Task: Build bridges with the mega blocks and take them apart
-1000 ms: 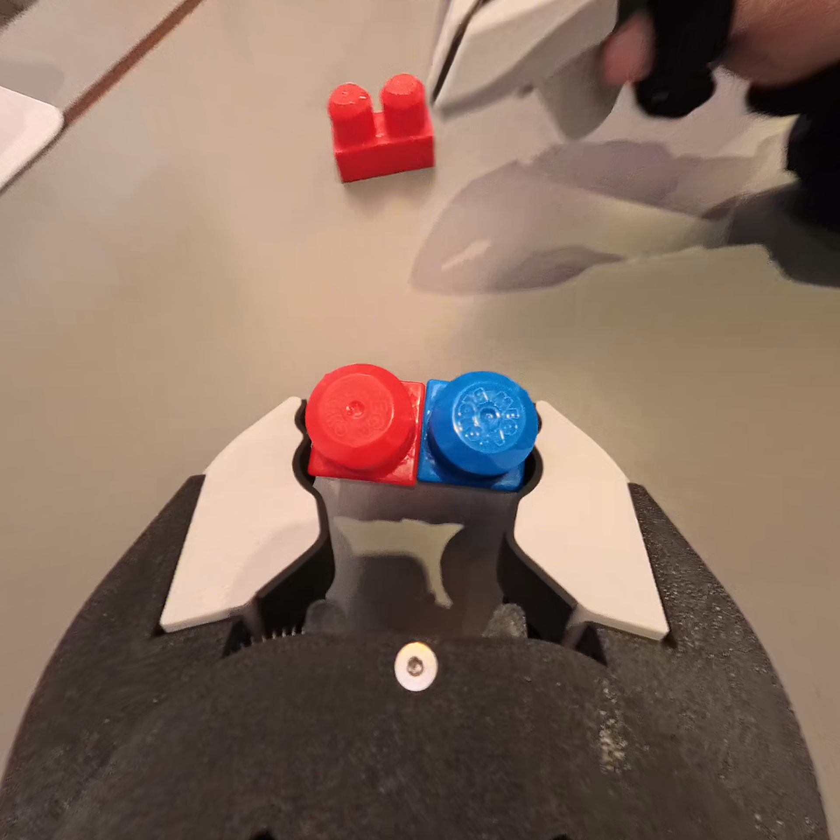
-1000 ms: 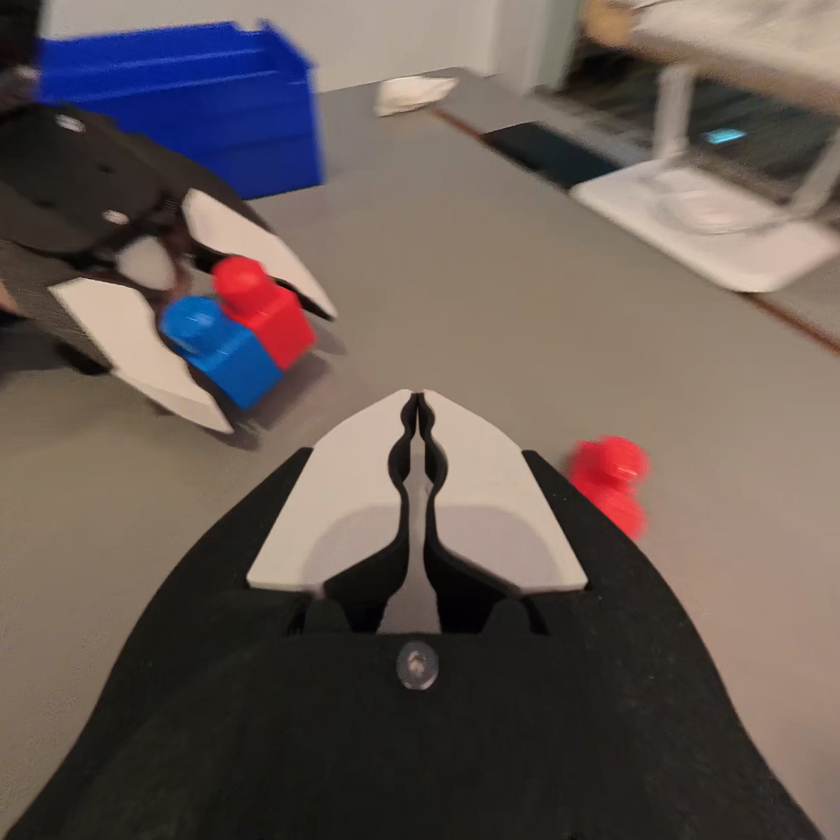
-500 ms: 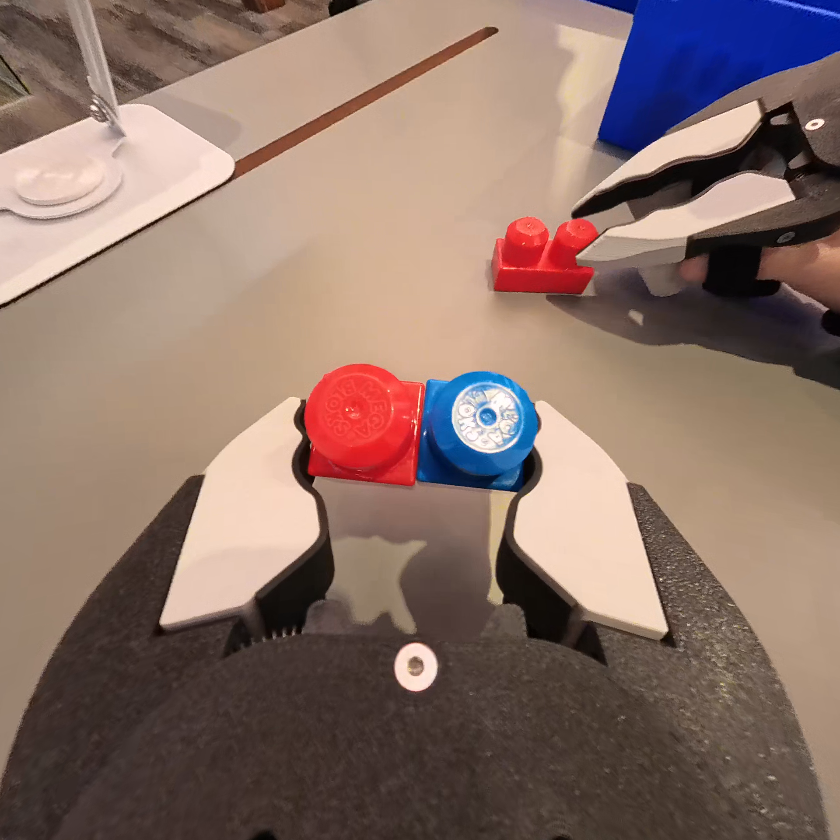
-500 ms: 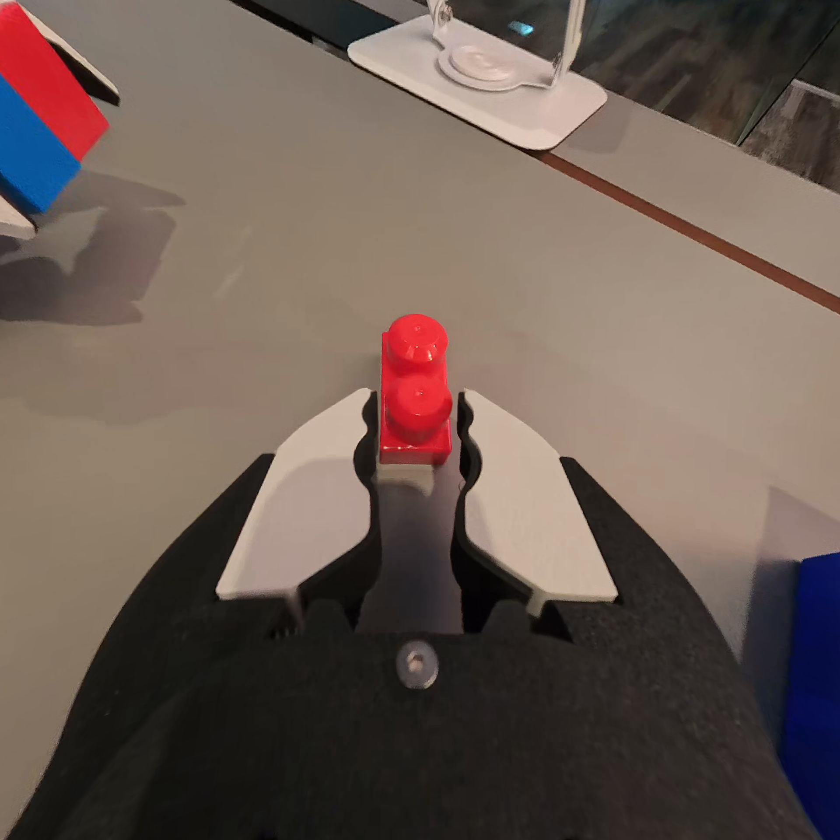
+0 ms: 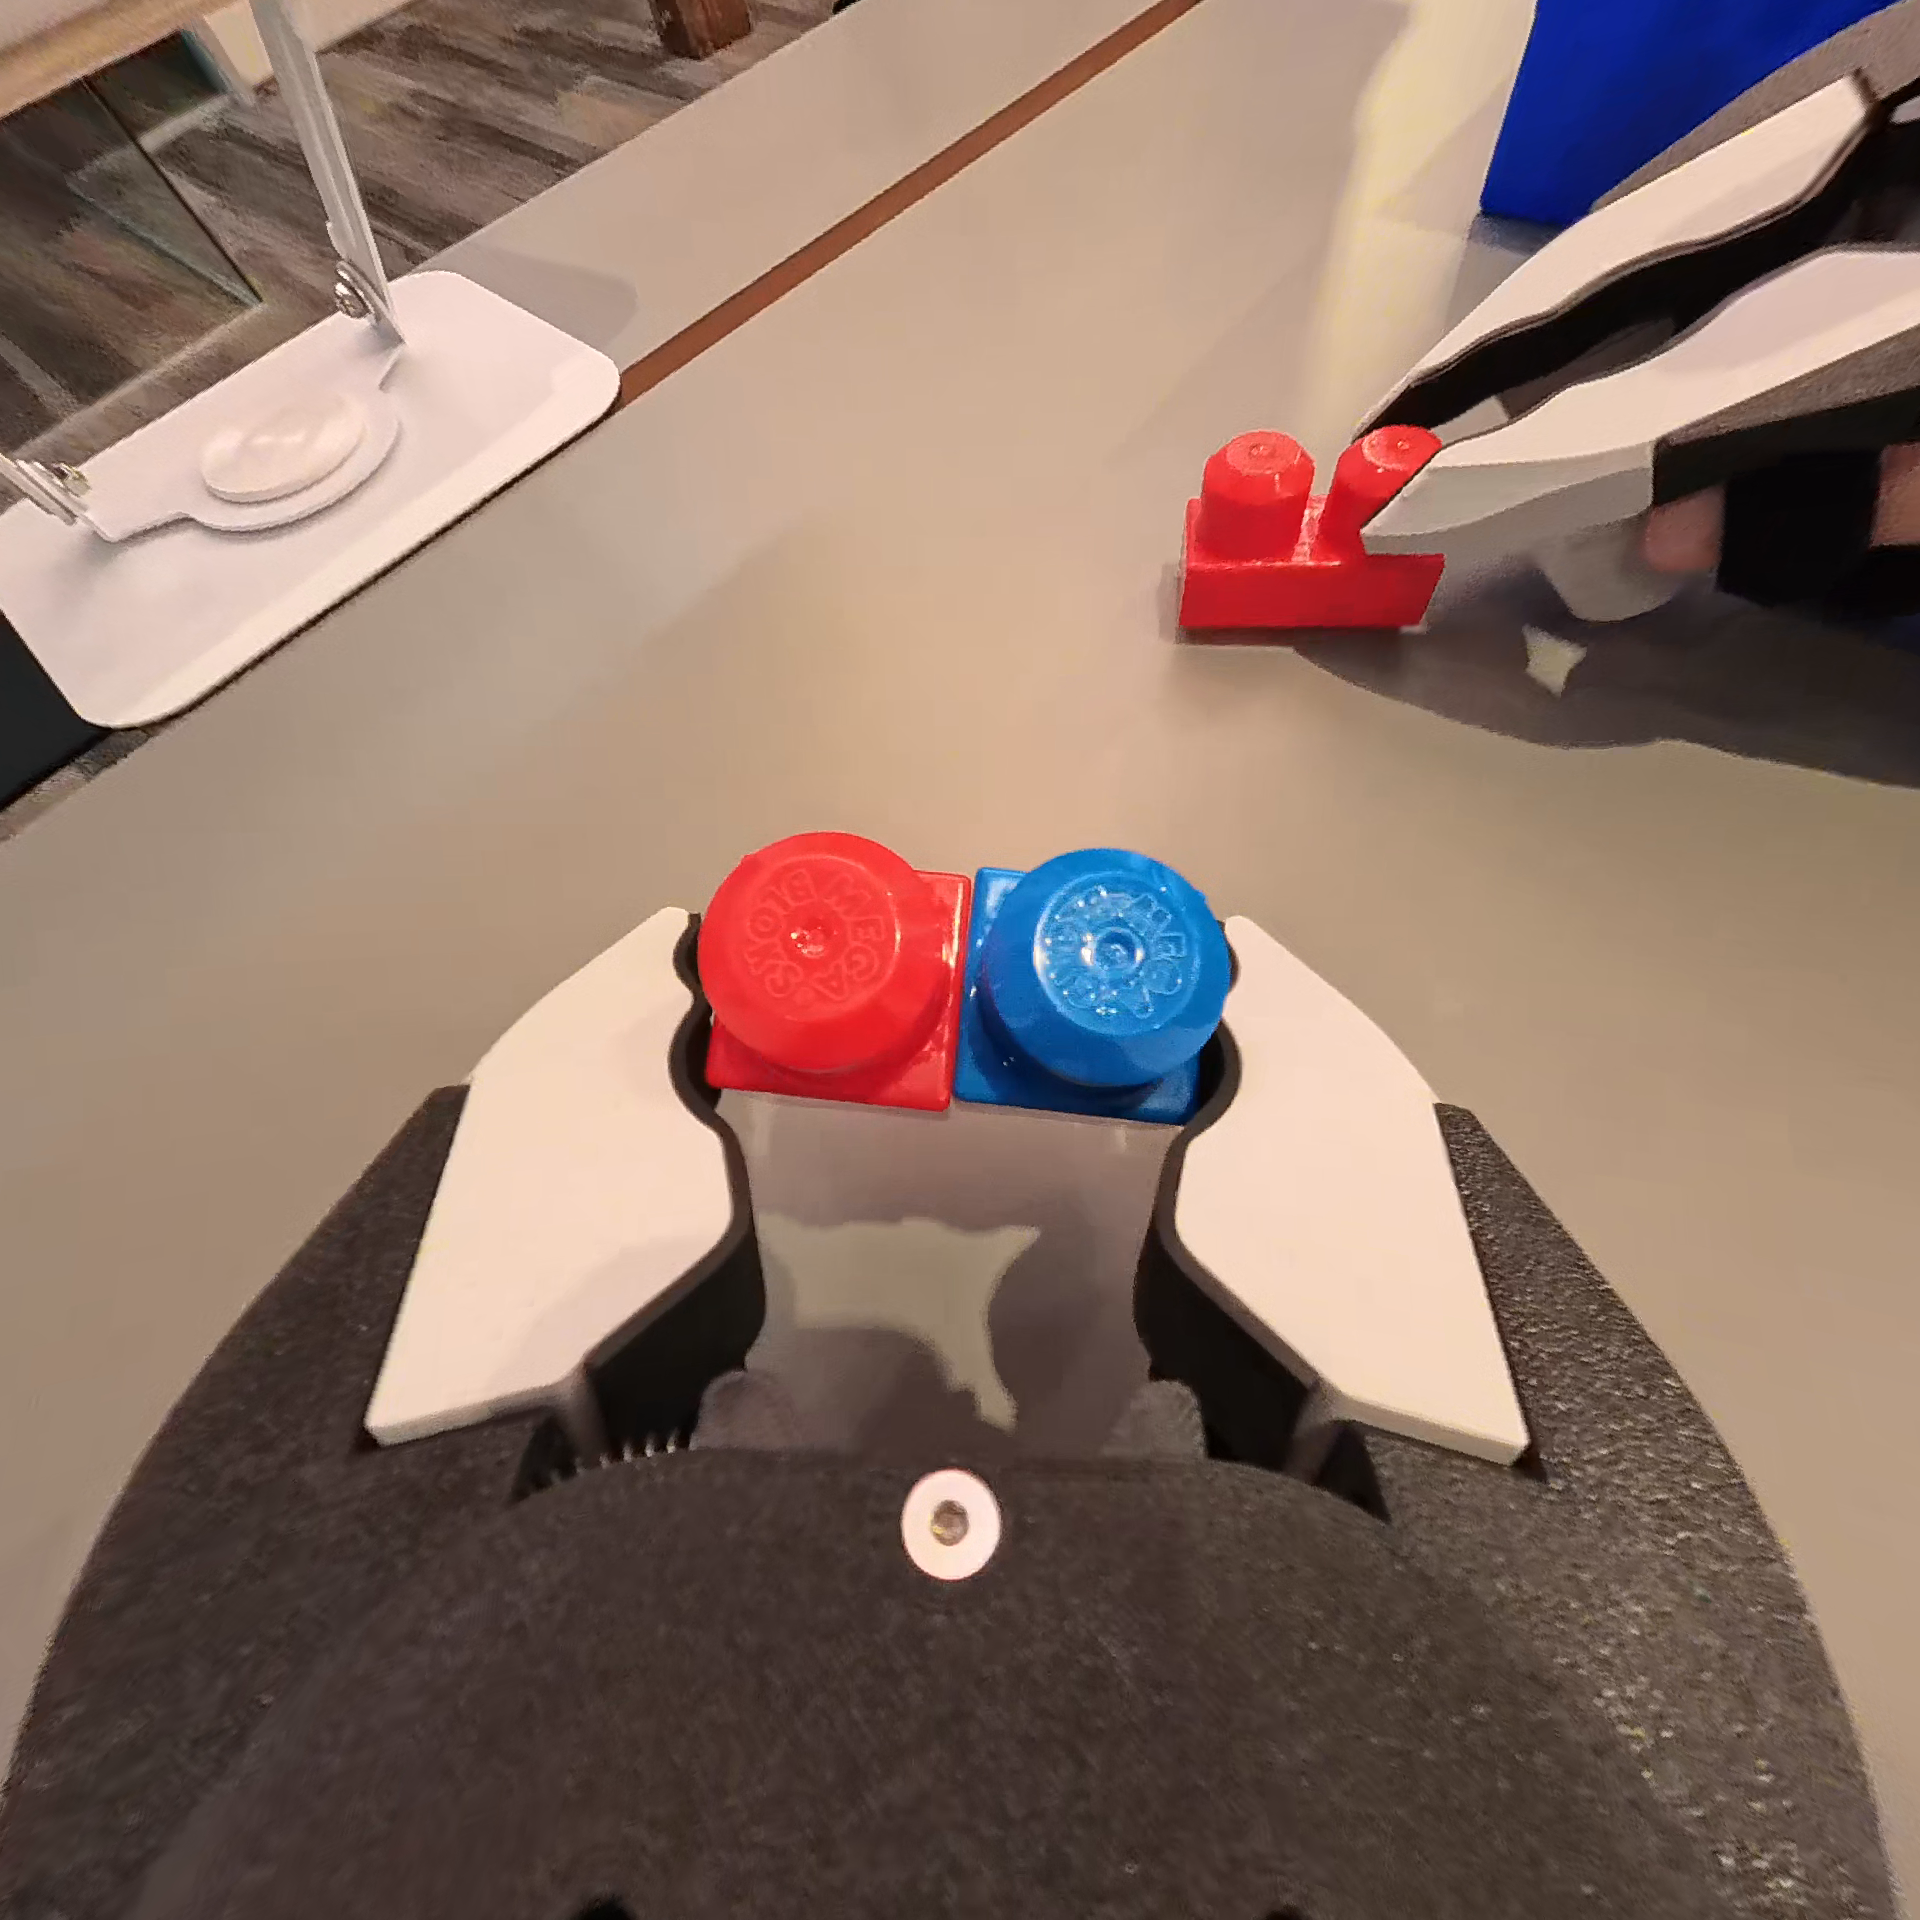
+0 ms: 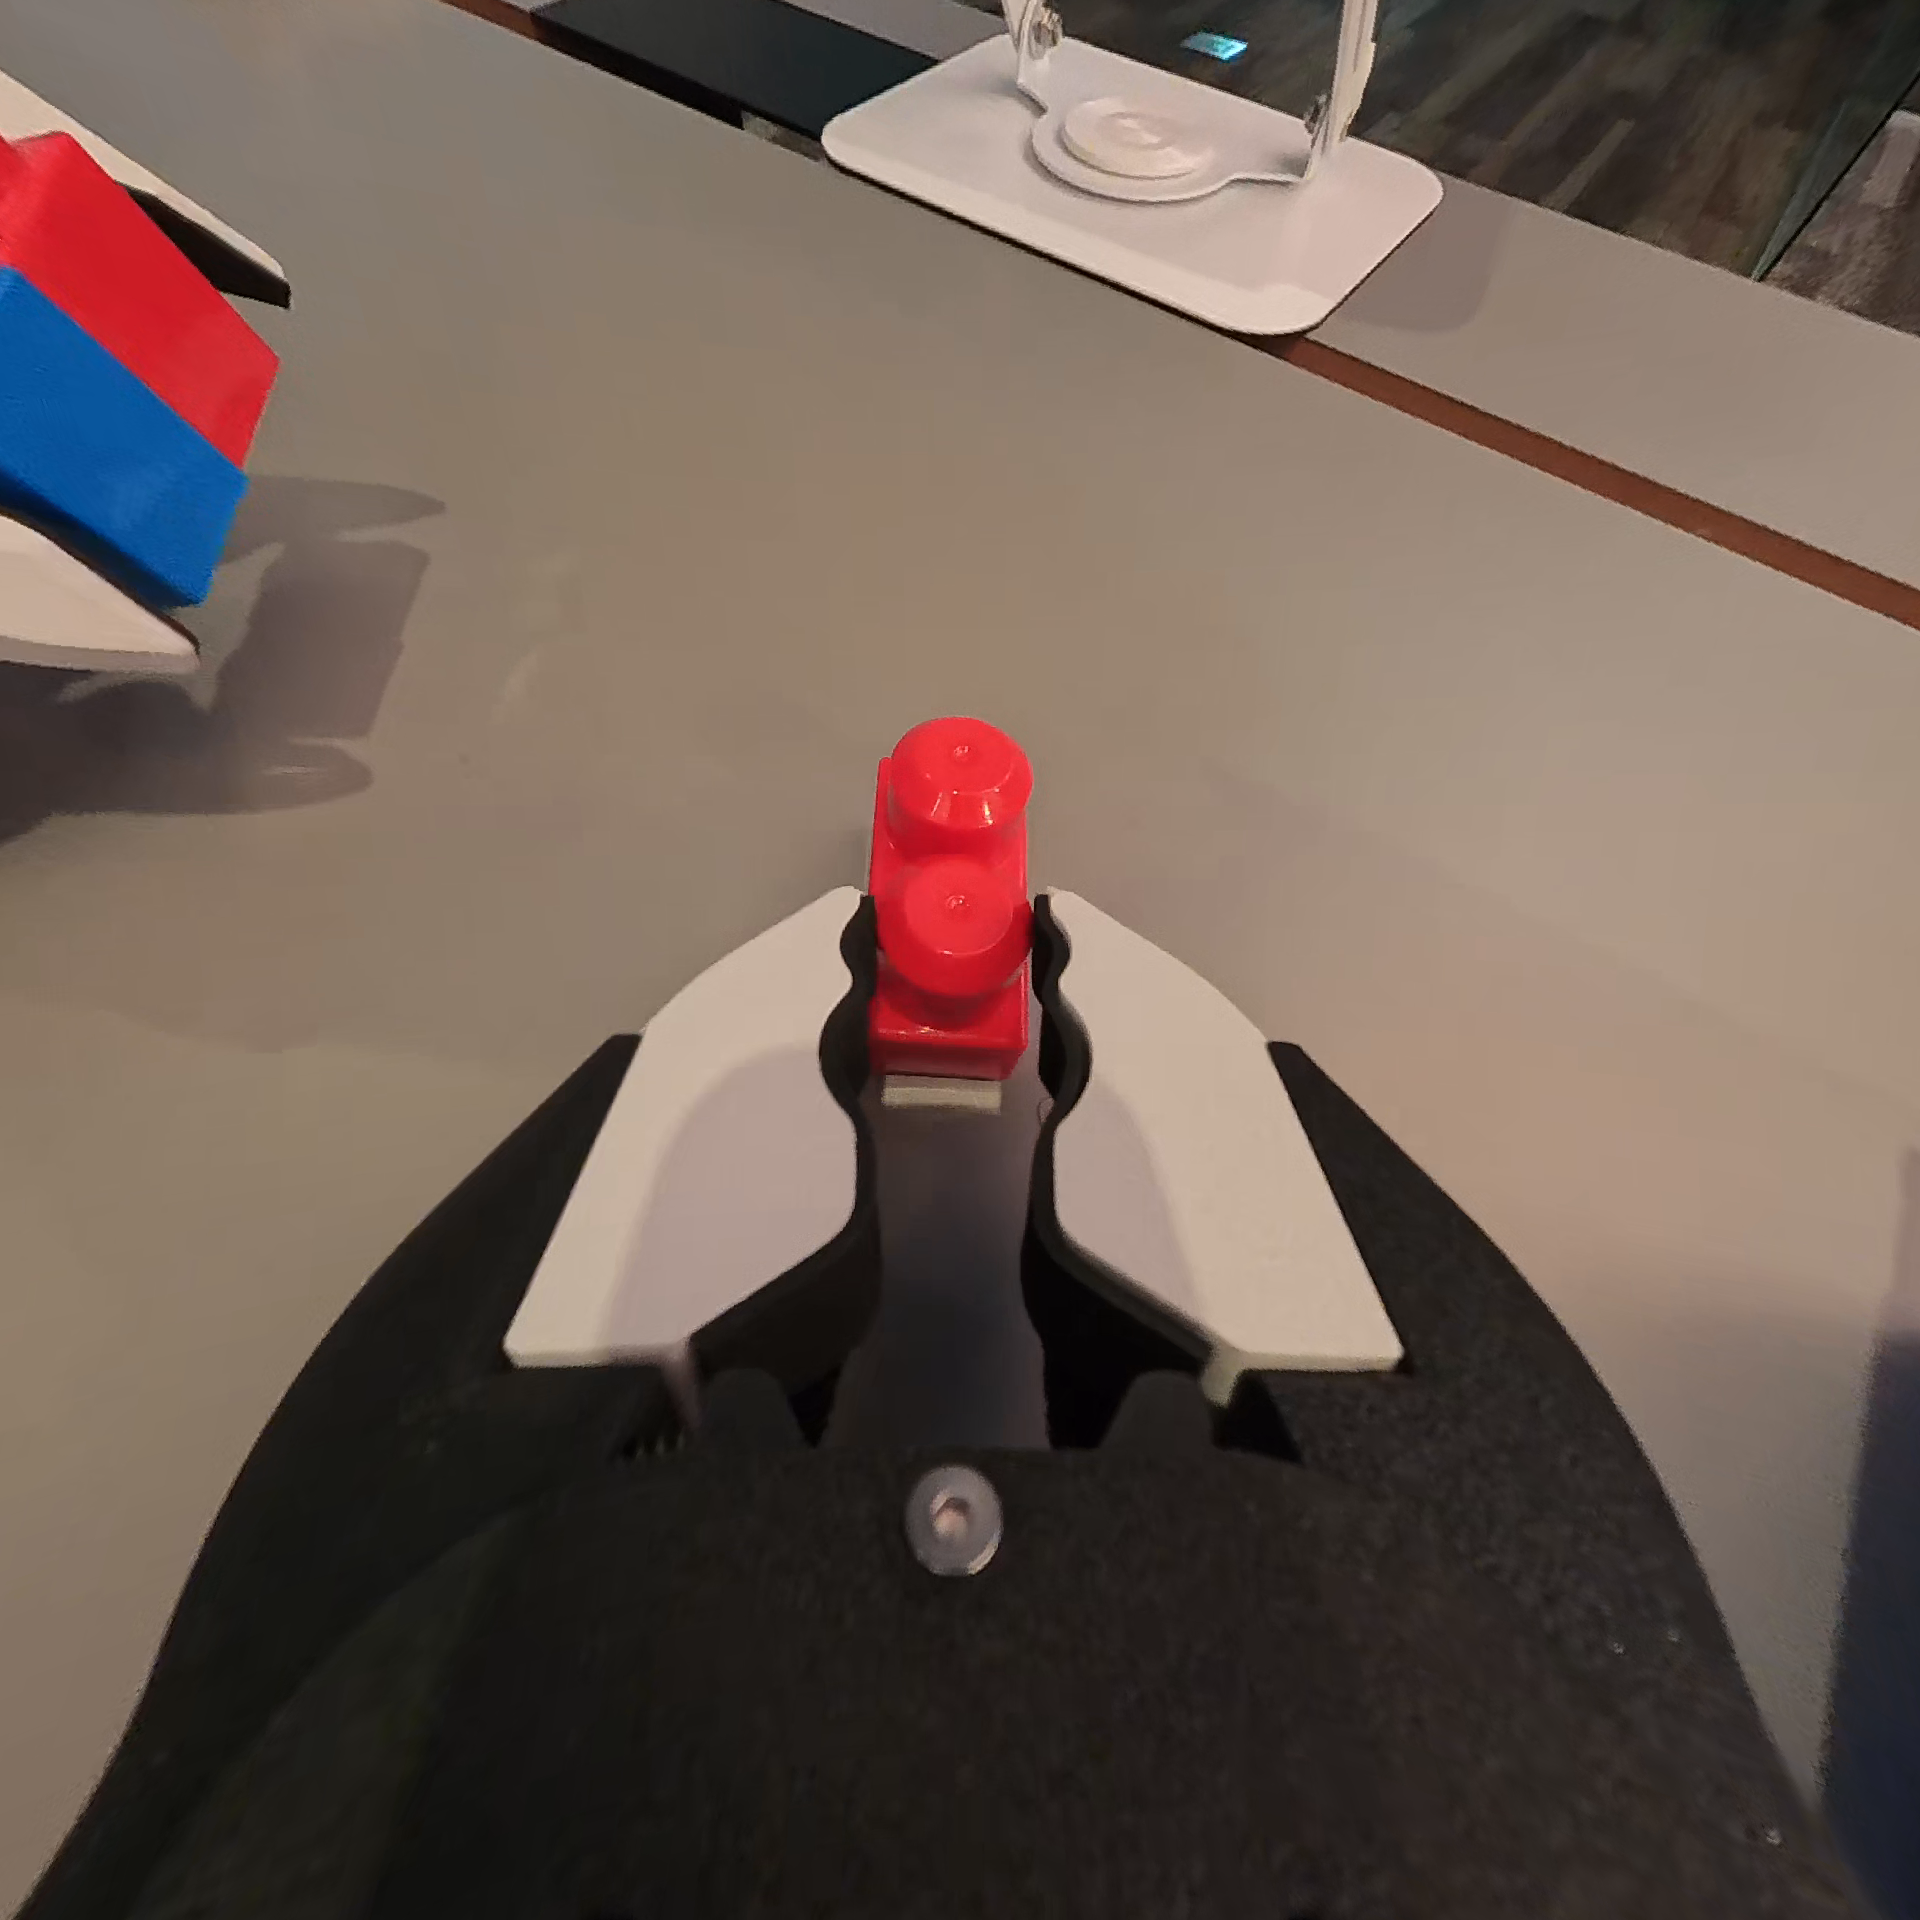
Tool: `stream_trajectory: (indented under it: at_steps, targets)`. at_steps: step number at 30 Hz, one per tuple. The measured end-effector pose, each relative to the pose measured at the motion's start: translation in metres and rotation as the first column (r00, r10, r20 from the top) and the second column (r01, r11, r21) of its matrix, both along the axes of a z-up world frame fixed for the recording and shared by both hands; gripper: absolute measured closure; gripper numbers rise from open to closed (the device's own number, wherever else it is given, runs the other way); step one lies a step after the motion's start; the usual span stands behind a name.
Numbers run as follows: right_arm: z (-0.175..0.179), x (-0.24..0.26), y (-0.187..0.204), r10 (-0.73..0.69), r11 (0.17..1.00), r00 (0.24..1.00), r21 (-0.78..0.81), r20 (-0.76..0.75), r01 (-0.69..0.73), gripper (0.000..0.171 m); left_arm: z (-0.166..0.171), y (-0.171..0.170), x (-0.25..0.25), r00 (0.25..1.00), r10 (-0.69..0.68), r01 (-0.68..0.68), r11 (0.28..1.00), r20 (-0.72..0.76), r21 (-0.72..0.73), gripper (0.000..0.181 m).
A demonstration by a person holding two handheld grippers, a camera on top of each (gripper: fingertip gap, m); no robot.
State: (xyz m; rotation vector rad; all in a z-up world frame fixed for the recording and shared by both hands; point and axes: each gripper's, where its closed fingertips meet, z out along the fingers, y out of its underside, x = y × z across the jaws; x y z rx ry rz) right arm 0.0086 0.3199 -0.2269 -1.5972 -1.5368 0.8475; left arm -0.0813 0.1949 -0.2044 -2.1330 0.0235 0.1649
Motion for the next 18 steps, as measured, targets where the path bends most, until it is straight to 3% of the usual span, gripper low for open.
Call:
stream_trajectory:
  at_steps: [4, 7, 10, 18]
  targets:
    - [0.026, -0.001, -0.017, 0.006, 0.999, 0.995, -0.036, -0.104, -0.01, 0.144, 0.003, -0.001, 0.0, 0.998, 0.005, -0.005, 1.0, -0.069, 0.007, 0.092]
    - [0.07, -0.012, -0.053, 0.055, 0.992, 0.968, -0.099, -0.245, -0.082, 0.144, 0.003, 0.001, 0.006, 0.999, -0.016, 0.016, 1.0, -0.028, 0.006, 0.091]
    - [0.103, -0.029, -0.087, 0.088, 0.995, 0.959, -0.024, -0.269, -0.098, 0.144, 0.0, 0.0, 0.004, 1.0, 0.001, -0.001, 1.0, -0.022, -0.01, 0.091]
    - [0.107, -0.069, -0.143, 0.103, 0.995, 0.969, 0.012, -0.223, -0.103, 0.143, -0.001, -0.001, -0.001, 0.999, 0.03, -0.031, 0.999, -0.027, -0.02, 0.092]
